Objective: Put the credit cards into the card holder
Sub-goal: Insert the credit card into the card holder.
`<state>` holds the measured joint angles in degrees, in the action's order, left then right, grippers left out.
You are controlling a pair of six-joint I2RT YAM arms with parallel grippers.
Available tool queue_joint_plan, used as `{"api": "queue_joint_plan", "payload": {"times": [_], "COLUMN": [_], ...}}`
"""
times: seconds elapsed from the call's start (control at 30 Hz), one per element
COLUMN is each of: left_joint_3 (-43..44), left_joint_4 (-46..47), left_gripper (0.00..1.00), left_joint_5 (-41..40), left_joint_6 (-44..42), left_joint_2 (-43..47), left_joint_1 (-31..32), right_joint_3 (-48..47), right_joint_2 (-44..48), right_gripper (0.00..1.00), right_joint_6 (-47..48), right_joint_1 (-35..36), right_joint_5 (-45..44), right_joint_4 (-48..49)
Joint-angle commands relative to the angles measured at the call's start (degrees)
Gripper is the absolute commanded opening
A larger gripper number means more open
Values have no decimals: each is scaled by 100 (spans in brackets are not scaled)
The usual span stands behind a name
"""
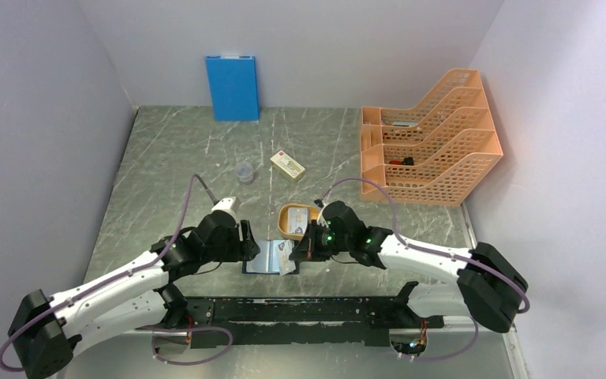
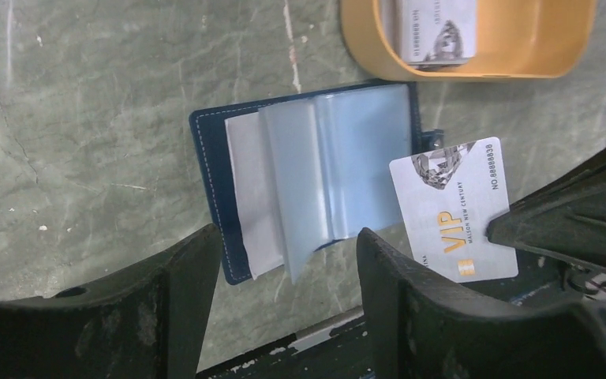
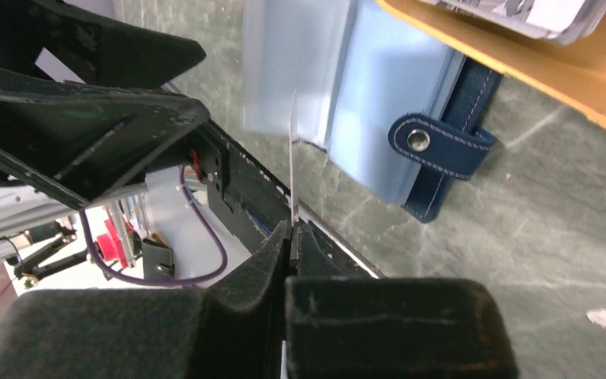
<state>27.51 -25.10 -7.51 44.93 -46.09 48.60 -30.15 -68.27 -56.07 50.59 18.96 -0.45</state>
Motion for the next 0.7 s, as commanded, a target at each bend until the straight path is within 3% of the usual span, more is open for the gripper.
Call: {"api": "queue_joint_plan", "payload": {"times": [0.0, 0.37, 0.67], "left_joint_3": [-7, -360, -586], "left_joint_4": [318, 320, 429], "left_gripper": [66, 53, 49], "left_joint_5": [-293, -765, -782], "left_joint_6": [191, 399, 501], "left_joint_2": [-498, -940, -1148], "left_joint_1": [19, 17, 15], "right_joint_3": [-34, -215, -249], "right_joint_2": [-437, -1316, -1741], "right_gripper": [0, 0, 0], "right_joint_6": [-344, -403, -527], "right_joint_1": [91, 100, 100], "right_joint_5": [-190, -45, 69], "right_joint_4": [821, 1238, 1462]}}
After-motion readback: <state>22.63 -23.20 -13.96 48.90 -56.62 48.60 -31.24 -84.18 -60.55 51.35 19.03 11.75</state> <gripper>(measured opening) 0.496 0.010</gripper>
